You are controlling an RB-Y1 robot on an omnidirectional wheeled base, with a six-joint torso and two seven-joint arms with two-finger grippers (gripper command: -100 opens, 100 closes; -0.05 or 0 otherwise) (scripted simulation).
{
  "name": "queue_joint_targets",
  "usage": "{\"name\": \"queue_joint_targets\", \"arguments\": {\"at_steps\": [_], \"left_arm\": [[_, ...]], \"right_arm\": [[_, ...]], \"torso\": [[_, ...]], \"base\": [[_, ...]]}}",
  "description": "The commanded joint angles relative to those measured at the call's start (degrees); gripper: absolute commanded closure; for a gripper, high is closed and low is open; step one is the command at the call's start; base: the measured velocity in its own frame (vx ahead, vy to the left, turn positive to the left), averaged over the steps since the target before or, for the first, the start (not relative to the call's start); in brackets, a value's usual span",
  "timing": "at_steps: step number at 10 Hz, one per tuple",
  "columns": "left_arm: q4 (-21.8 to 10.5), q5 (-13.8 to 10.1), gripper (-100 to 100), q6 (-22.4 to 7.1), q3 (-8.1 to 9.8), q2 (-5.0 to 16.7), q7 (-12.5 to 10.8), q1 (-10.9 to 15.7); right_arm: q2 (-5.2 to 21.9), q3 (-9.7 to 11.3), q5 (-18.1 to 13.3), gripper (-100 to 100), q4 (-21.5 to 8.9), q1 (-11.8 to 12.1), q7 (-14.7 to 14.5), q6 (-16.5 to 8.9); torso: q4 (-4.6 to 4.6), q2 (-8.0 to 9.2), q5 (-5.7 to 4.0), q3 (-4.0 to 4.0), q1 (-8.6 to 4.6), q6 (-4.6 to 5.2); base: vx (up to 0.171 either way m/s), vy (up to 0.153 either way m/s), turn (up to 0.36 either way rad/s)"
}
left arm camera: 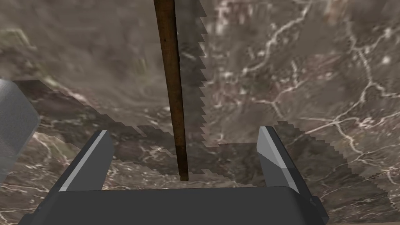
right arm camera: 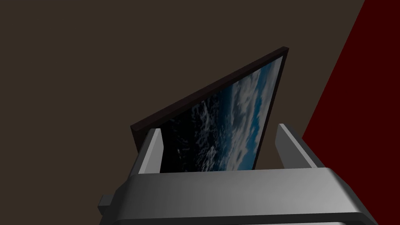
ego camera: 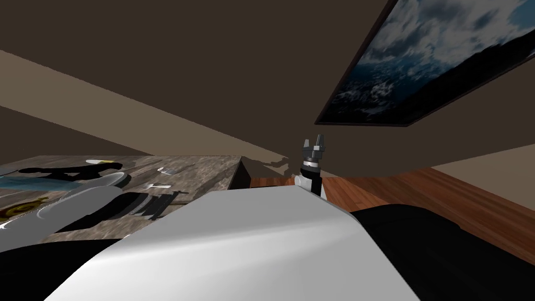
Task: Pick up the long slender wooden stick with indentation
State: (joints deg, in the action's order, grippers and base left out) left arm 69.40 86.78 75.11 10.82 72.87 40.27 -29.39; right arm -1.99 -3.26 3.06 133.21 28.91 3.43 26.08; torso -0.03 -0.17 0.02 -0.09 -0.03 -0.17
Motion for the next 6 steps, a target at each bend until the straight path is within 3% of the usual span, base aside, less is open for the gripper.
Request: {"name": "queue_joint_targets", "arguments": {"at_steps": [1,2,6], "left_arm": [[-0.51,-0.48,-100,-0.71,-2.86,0.55,0.19,2.62],[-0.51,-0.48,-100,-0.71,-3.43,0.55,0.19,2.62],[-2.01,-1.65,-100,-2.31,-10.87,2.06,0.54,9.56]], "right_arm": [[0.0,0.0,0.0,0,0.0,0.0,0.0,0.0],[0.0,0.0,0.0,0,0.0,0.0,0.0,0.0],[0.0,0.0,0.0,0,0.0,0.0,0.0,0.0]], "torso": [[0.0,0.0,0.0,0.0,0.0,0.0],[0.0,-0.01,0.0,0.0,0.0,-0.01],[0.0,-0.01,0.0,0.0,0.0,0.01]], "base": [[0.015,-0.002,0.1],[0.012,-0.003,0.059],[0.015,-0.001,0.116]]}}
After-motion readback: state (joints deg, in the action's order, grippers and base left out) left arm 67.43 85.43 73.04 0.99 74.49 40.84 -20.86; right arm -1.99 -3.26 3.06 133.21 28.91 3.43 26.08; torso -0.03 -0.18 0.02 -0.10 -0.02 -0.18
